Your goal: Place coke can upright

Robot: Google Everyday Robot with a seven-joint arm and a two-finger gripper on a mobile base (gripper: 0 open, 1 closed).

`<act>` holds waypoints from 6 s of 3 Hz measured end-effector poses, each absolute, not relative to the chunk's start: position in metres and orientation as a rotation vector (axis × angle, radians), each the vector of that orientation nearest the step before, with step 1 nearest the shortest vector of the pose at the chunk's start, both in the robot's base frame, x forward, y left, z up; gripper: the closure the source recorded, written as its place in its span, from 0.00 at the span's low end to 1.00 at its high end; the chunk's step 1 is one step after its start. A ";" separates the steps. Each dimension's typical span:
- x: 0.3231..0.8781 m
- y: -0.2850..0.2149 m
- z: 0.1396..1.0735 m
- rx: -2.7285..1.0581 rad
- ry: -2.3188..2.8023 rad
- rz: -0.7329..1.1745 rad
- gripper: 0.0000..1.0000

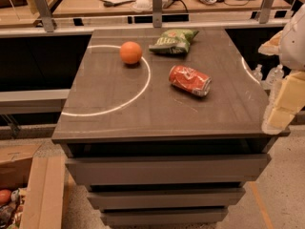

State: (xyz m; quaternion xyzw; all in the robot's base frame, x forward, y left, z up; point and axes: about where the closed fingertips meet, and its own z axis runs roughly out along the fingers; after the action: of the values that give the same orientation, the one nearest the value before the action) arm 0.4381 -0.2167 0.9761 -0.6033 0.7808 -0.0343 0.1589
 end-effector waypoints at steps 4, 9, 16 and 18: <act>0.531 -0.217 0.961 -1.459 2.349 -0.089 0.00; 0.631 -0.122 0.876 -1.411 2.496 0.053 0.00; 0.610 -0.053 0.913 -1.700 2.069 0.293 1.00; 0.585 -0.037 0.961 -1.552 1.570 0.604 1.00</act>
Offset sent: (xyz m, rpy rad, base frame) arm 0.0450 -0.0102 0.0050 0.0825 -0.0356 -0.1227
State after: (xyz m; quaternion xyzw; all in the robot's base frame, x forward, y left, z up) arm 0.5846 -0.0375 0.9613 -0.6174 0.6245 0.2402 0.4136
